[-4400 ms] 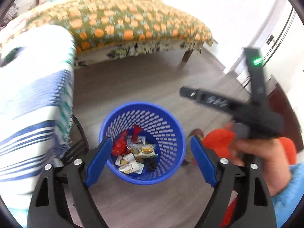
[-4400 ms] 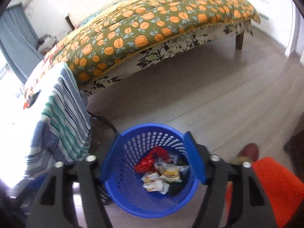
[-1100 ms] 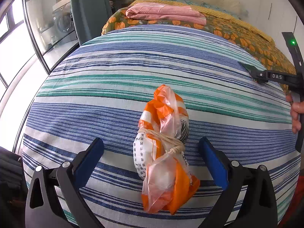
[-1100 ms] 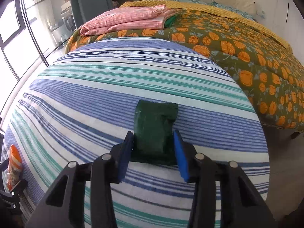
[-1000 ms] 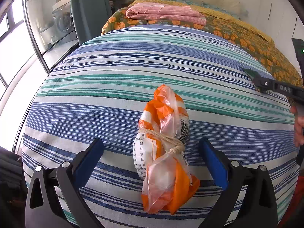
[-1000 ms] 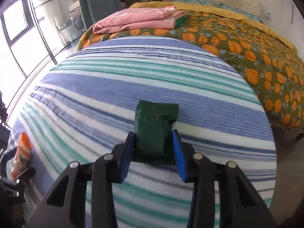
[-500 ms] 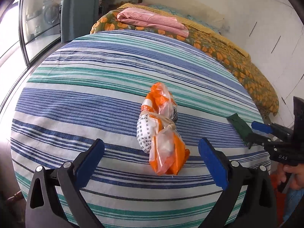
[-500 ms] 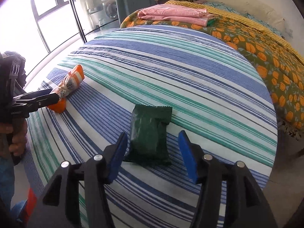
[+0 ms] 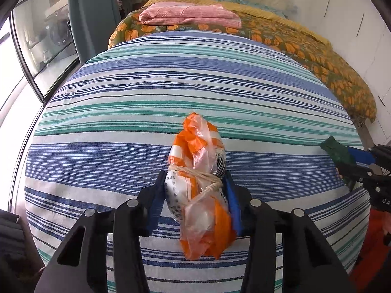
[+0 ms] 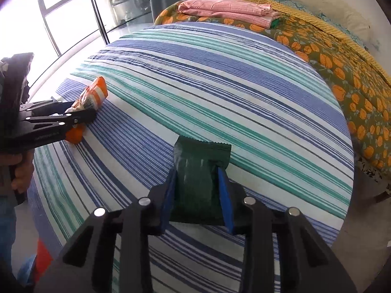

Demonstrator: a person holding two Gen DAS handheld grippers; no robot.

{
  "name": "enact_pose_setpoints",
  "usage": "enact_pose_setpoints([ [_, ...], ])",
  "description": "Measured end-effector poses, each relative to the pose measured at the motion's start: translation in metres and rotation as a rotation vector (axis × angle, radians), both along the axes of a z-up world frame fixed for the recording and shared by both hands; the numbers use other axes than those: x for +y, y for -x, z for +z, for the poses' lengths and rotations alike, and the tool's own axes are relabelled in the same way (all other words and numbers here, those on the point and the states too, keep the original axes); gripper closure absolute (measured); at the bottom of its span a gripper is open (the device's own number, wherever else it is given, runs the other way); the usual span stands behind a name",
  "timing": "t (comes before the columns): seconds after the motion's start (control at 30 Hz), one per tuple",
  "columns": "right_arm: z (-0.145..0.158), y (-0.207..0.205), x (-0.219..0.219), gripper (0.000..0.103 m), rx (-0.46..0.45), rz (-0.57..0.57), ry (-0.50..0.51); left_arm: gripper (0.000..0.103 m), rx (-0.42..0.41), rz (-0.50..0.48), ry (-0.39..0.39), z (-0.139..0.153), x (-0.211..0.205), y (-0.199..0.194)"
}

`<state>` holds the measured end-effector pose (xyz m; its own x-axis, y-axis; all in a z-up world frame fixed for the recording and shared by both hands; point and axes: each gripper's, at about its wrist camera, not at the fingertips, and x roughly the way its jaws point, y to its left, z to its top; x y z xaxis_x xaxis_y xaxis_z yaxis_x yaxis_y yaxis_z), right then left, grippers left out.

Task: Collect trash
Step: 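Carry both packets over the blue wastebasket and open both tools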

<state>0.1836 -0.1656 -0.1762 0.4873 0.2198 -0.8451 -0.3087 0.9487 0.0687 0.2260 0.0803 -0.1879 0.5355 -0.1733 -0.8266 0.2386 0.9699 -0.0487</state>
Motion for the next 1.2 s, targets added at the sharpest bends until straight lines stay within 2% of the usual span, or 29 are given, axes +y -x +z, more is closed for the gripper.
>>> enact_pose_setpoints([
  [0.17,0.022,0.031,-0.045,0.07,-0.045,-0.093,-0.179,0.06,-0.034,-0.027,0.066,0.015,-0.019,0.02],
  [0.3,0.035,0.076,-0.118,0.07,-0.107,-0.251,-0.298,0.06,-0.052,-0.137,0.147,0.036,-0.068,0.054],
  [0.4,0.023,0.115,-0.19,0.07,-0.14,-0.428,-0.257,0.06,-0.047,-0.256,0.197,0.045,-0.123,0.081],
  [0.57,-0.019,0.154,-0.273,0.07,-0.082,-0.615,-0.222,0.059,0.016,-0.474,0.263,0.046,-0.231,0.127],
  [0.63,-0.038,0.162,-0.293,0.07,-0.053,-0.645,-0.223,0.059,0.056,-0.552,0.257,0.035,-0.276,0.145],
  [0.73,-0.065,0.166,-0.314,0.07,-0.022,-0.684,-0.245,0.059,0.111,-0.614,0.202,0.005,-0.332,0.162],
  [0.87,-0.093,0.165,-0.338,0.07,0.019,-0.726,-0.289,0.059,0.156,-0.636,0.108,-0.046,-0.387,0.165],
  [1.03,-0.128,0.167,-0.361,0.068,0.062,-0.762,-0.344,0.058,0.166,-0.631,0.026,-0.098,-0.426,0.158],
  [1.07,-0.134,0.167,-0.365,0.063,0.073,-0.766,-0.351,0.055,0.176,-0.632,0.025,-0.106,-0.429,0.155],
  [1.1,-0.14,0.167,-0.368,0.05,0.082,-0.773,-0.356,0.053,0.188,-0.635,0.023,-0.113,-0.433,0.153],
  [1.13,-0.146,0.169,-0.371,0.04,0.088,-0.784,-0.362,0.045,0.19,-0.635,0.013,-0.117,-0.435,0.152],
  [1.2,-0.148,0.17,-0.375,0.029,0.088,-0.803,-0.361,0.034,0.163,-0.629,0.001,-0.116,-0.435,0.155],
])
